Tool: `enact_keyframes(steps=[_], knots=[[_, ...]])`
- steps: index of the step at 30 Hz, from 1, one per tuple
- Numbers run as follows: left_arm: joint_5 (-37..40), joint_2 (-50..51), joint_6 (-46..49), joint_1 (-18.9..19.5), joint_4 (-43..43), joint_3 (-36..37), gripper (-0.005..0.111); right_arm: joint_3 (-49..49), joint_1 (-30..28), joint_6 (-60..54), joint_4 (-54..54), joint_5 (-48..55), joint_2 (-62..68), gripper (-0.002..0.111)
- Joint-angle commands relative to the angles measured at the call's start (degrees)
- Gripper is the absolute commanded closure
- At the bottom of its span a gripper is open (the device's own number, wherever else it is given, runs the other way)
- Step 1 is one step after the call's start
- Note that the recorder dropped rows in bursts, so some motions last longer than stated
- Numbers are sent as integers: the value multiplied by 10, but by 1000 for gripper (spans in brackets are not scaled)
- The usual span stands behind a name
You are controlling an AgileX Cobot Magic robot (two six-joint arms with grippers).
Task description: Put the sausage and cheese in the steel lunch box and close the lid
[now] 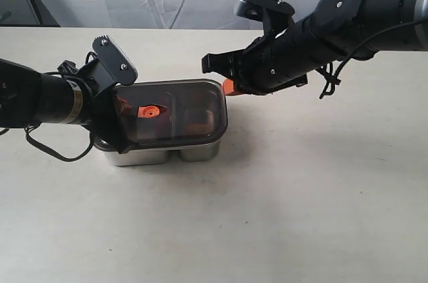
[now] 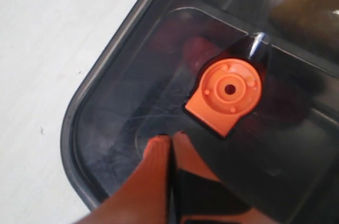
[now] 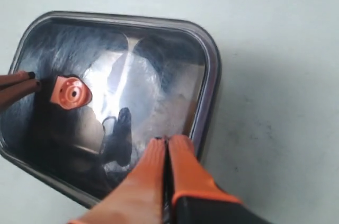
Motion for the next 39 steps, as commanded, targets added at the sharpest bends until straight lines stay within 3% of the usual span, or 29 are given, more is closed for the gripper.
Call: enact_keyframes(steps=[1, 11, 17, 24, 30, 39], knots=[[-23, 14, -2, -6, 8, 13, 107, -17, 3, -40, -1, 66, 42, 107], [-23, 14, -5, -6, 8, 13, 107, -21, 3, -77, 25, 96, 128, 107], [-23, -20, -5, -6, 7, -1, 107, -21, 3, -84, 46, 46, 47, 107], [-23, -142, -6, -6, 2, -27, 107, -21, 3, -87, 28, 9, -35, 107], [9, -268, -9, -6, -82, -26, 107, 8, 3, -81, 5, -57, -91, 107], [15, -538, -9, -6, -132, 61, 107, 167, 3, -81, -16, -187, -231, 109]])
